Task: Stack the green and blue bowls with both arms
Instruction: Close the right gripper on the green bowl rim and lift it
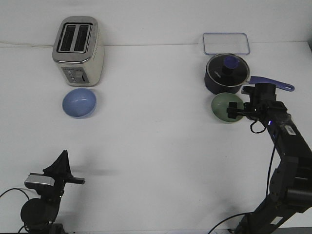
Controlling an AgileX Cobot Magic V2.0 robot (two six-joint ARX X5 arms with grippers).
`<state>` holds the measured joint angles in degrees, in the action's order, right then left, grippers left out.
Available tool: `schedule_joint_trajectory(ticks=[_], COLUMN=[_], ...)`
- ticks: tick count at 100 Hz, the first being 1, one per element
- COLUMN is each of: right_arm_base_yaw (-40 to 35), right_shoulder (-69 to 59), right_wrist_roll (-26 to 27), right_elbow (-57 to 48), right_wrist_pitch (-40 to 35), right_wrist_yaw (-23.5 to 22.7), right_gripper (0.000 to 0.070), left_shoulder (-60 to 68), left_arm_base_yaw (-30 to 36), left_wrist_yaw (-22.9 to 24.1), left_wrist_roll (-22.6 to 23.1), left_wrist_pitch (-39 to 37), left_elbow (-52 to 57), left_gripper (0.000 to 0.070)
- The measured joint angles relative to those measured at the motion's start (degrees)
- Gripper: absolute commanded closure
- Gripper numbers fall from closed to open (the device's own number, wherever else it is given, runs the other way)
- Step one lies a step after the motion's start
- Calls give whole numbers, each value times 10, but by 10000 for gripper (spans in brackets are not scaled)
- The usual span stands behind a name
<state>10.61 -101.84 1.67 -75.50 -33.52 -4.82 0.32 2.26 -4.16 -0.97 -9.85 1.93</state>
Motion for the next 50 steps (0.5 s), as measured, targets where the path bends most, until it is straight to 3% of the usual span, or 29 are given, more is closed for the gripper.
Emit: schedule_joint_trajectory(ticks=[10,26,31,39,43,50], right_arm_base_yaw=[0,0,0,0,0,0], right_shoulder=[-2,-2,-2,-2,-2,-2], right_wrist_roll=[0,0,0,0,0,0], right_elbow=[0,0,0,0,0,0], right_wrist_pitch=[0,1,1,-1,-1,-1], right_wrist_yaw=[0,0,0,-5,-13,-25], right_gripper=[215,278,384,631,700,700], left_shoulder=[0,0,0,0,0,0], left_arm_base_yaw=[0,0,0,0,0,0], left_wrist_yaw=[0,0,0,0,0,0], left_wrist_roll=[0,0,0,0,0,0], left_wrist_pitch=[0,0,0,0,0,0], left_elbow=[0,0,0,0,0,0], left_gripper=[688,688,688,688,688,688])
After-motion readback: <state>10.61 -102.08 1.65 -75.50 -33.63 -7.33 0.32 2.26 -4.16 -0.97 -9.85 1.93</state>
